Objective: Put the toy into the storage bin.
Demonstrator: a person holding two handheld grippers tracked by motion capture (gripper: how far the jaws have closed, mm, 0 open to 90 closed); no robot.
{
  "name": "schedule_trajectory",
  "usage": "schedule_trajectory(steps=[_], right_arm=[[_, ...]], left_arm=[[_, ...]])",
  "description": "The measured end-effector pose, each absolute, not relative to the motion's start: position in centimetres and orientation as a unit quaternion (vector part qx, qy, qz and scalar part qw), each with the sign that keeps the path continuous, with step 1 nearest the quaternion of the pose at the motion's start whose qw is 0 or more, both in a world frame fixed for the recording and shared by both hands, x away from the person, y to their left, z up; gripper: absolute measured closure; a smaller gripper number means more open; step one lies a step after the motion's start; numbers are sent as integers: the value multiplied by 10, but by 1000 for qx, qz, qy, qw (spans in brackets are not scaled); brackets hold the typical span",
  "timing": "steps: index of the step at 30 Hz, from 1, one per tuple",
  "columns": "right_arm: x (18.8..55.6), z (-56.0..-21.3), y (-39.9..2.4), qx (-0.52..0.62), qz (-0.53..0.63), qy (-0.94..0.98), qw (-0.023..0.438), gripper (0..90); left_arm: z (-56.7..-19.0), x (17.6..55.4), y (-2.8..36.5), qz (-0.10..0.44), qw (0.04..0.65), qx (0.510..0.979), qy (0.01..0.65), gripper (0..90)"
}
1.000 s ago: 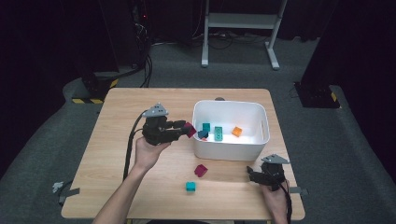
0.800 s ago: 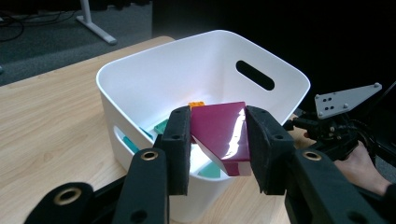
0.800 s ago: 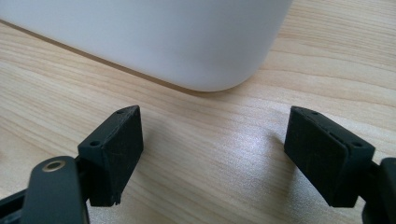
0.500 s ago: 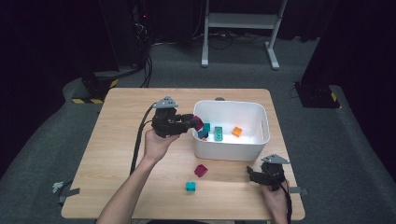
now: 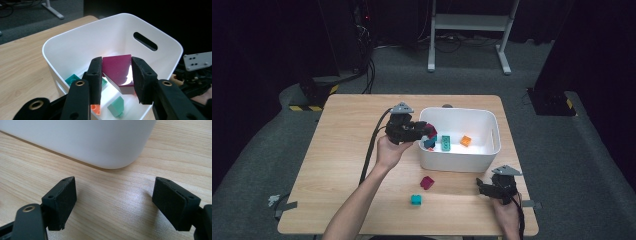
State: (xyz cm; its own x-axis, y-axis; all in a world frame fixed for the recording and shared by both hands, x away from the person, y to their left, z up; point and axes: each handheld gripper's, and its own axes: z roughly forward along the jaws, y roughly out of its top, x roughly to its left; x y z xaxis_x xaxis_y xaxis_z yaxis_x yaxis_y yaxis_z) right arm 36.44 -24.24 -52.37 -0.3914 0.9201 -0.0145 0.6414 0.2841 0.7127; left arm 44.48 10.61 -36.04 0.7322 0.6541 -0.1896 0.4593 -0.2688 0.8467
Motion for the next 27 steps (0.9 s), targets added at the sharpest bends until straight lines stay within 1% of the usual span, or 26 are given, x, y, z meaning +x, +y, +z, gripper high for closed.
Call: schedule_trajectory(steps=[12, 13, 16, 18, 23, 27], right_arm=[[364, -524, -242, 506, 319, 771, 219, 193], [364, -524, -242, 506, 319, 771, 219, 193], [364, -524, -242, 506, 319, 771, 219, 193], [364, -524, -242, 506, 318, 771, 219, 193], [364, -524, -242, 506, 319, 771, 219, 193], [364, -524, -242, 506, 319, 771, 219, 193]], left_arm=[[-370, 456, 99, 96, 483, 789, 367, 616], [-370, 457, 100, 95, 484, 788, 369, 606], [-371, 459, 101, 94, 485, 785, 374, 520], [-371, 458, 101, 100, 482, 786, 375, 486], [-370, 454, 103, 106, 481, 787, 371, 431], [-369, 450, 107, 110, 485, 784, 371, 406]])
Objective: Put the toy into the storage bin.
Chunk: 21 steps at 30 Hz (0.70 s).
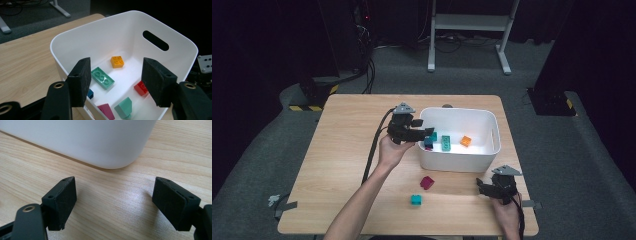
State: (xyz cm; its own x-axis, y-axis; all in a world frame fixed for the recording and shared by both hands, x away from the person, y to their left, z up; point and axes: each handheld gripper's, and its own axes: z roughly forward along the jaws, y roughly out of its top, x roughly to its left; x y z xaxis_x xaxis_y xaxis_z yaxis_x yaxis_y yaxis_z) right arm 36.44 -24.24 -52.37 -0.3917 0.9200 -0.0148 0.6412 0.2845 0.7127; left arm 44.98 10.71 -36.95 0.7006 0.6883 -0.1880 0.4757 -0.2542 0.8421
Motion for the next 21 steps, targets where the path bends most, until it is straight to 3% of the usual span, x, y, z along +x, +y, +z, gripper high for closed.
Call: schedule_trajectory(steps=[21], right_arm=[[364, -524, -242, 506, 319, 771, 219, 193]], left_arm=[[-362, 420, 142, 130, 498, 772, 373, 370]])
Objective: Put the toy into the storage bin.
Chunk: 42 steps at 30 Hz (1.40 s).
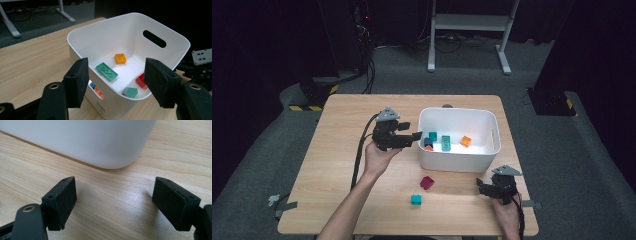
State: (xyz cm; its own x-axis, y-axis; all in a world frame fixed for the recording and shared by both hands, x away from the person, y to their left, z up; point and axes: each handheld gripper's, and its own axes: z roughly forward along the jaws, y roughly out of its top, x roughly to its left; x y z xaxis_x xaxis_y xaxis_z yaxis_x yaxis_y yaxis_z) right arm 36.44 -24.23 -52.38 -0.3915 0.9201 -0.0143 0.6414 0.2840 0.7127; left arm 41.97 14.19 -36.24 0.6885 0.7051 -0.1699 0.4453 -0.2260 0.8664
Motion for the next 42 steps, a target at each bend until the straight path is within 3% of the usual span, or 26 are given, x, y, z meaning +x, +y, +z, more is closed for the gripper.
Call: schedule_trajectory(steps=[21, 42], right_arm=[[365, -524, -242, 506, 319, 771, 218, 193], [365, -524, -242, 505, 319, 772, 216, 179]], left_arm=[[-388, 377, 199, 159, 491, 751, 412, 358], [-474, 334, 237, 178, 440, 733, 487, 347]])
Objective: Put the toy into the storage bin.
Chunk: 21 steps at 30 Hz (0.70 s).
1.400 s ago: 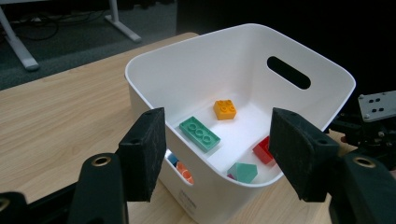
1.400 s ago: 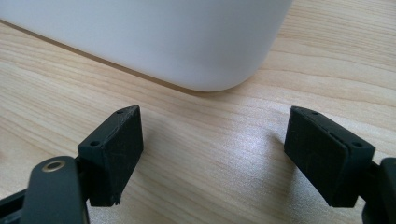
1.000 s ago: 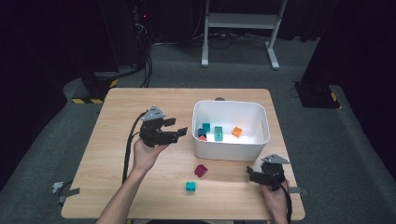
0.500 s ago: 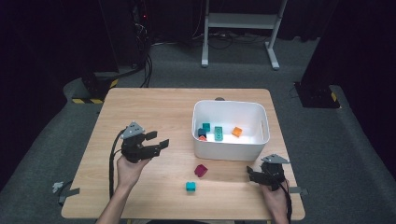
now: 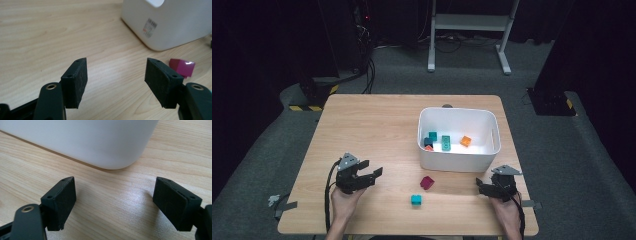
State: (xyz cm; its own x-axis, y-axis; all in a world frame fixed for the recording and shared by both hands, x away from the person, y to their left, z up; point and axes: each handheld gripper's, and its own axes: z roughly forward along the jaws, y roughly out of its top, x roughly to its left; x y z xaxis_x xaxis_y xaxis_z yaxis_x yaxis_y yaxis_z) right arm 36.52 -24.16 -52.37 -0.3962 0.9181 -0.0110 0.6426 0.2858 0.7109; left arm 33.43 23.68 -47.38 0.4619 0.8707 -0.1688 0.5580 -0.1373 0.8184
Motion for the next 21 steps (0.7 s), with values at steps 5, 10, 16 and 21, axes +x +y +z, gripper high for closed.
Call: schedule_trajectory(steps=[5, 10, 16, 21], right_arm=[[365, -524, -242, 501, 319, 775, 215, 187], [362, -521, -238, 497, 316, 780, 213, 235], [348, -520, -219, 469, 334, 793, 199, 261], [340, -516, -199, 436, 360, 804, 183, 281]], left_arm=[[-495, 332, 240, 179, 427, 730, 503, 343], [-508, 333, 241, 187, 414, 729, 511, 342], [-519, 334, 241, 195, 396, 731, 520, 342], [-524, 334, 241, 196, 389, 731, 526, 342]])
